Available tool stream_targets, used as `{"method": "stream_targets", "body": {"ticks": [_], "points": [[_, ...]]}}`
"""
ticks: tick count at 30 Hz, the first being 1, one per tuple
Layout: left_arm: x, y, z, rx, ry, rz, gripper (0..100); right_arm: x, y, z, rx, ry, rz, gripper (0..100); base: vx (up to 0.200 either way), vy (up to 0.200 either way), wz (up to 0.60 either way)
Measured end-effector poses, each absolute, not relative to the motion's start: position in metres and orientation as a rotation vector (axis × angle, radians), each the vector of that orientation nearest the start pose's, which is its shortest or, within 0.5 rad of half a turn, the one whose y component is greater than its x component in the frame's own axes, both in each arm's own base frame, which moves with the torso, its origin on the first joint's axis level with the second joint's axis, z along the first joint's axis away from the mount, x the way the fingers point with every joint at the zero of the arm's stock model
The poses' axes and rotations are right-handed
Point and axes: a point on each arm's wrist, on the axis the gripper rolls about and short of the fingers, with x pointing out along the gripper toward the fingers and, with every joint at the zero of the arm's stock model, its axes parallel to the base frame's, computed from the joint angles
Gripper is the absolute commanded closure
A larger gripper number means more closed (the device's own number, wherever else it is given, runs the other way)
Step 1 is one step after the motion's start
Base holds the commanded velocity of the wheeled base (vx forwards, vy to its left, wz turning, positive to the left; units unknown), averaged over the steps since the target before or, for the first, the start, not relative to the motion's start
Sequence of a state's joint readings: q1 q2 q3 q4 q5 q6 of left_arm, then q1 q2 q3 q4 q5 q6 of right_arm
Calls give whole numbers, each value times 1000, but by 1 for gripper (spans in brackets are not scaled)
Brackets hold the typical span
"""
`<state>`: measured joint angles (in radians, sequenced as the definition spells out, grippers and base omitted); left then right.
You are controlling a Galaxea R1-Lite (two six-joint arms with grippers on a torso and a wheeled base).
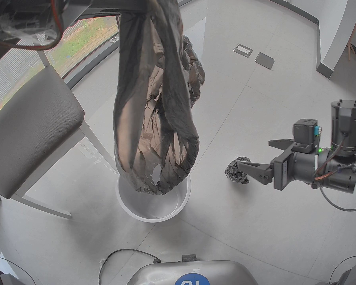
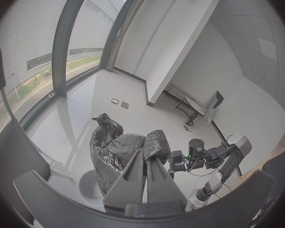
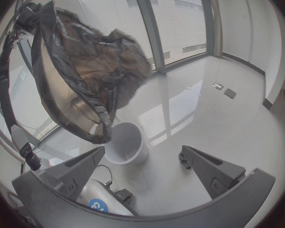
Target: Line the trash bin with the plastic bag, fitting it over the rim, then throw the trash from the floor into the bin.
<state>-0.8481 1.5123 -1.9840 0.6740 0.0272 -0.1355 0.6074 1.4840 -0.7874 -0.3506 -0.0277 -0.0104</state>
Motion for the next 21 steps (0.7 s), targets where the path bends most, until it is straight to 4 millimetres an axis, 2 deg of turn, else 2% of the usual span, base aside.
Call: {"method": "stream_targets", "body": {"ticks": [5,11,21], "points": [[142,-165,421,-39,266,-805,100,217,172,205,-126,329,664,0,0,0,0],[150,-176,416,-36,284,-793,100,211,197,198,-144,349,743,0,0,0,0],[155,-182,414,-60,282,-787,100,210,209,186,-161,384,772,0,0,0,0]]}}
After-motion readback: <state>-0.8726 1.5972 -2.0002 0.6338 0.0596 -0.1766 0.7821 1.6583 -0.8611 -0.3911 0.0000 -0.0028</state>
